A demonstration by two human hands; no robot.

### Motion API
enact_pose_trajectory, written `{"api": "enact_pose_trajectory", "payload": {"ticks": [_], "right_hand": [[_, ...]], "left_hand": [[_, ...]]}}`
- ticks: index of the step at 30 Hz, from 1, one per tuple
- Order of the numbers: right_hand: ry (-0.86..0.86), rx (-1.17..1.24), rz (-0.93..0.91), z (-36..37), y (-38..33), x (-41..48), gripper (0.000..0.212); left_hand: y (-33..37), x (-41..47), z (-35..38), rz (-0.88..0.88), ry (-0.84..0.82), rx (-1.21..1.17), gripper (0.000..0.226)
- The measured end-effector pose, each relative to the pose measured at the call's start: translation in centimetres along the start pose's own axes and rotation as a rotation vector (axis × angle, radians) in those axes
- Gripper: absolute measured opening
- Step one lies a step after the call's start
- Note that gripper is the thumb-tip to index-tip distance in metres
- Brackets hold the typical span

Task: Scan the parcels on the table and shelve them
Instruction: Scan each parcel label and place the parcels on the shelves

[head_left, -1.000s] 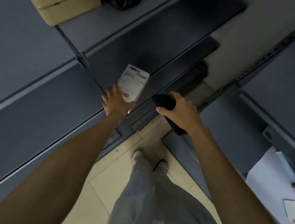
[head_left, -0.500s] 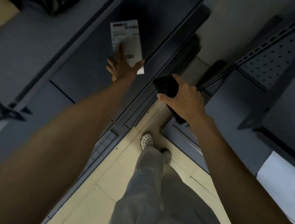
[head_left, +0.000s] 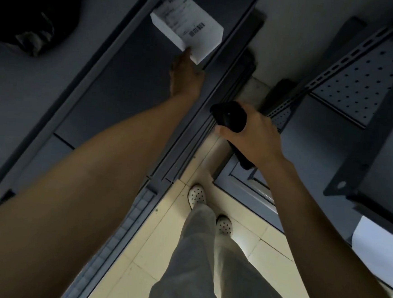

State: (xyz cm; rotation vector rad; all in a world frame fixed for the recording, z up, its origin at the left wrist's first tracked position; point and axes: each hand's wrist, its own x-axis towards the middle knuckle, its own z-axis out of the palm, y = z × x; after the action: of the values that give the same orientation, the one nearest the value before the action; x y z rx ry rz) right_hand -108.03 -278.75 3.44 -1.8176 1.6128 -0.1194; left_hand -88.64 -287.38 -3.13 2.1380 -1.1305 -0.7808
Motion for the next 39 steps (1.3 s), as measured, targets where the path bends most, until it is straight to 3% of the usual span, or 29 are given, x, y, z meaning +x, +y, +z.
{"api": "enact_pose_trajectory", "payload": {"ticks": [5,10,14,20,24,30,39], "right_hand": [[-0.004,0.005,-0.112,0.0,-0.6,-4.5,0.082],[-0.065,-0.060,-0.291,0.4,-0.7,-12.5,0.081],[-0.124,-0.157,-0.489,1.6,-1.0,-20.0,0.079],[-0.240,-0.268,-0.826,5.8,-4.5,-30.7,0.080],[-0.366,-0.310,-1.072,10.0,-8.1,-38.6,0.081],[-0.536,-0.455,-1.387,16.9,-12.7,-51.3,0.096],[-0.851,-0.428,-1.692,29.4,-17.1,-77.6,0.090]], "left_hand": [[-3.3,-7.8,-2.8,0.062,-0.016,0.110,0.060],[-8.9,-21.7,-5.7,0.045,-0.007,0.210,0.054],[-13.7,-33.6,-8.4,-0.128,0.021,0.282,0.054],[-17.7,-49.7,-15.2,-0.260,0.230,0.493,0.059],[-21.1,-61.1,-19.8,-0.448,0.354,0.574,0.062],[-26.8,-79.5,-24.2,-0.758,0.579,0.574,0.065],[-34.5,-109.6,-28.8,-1.158,0.765,0.526,0.061]]}}
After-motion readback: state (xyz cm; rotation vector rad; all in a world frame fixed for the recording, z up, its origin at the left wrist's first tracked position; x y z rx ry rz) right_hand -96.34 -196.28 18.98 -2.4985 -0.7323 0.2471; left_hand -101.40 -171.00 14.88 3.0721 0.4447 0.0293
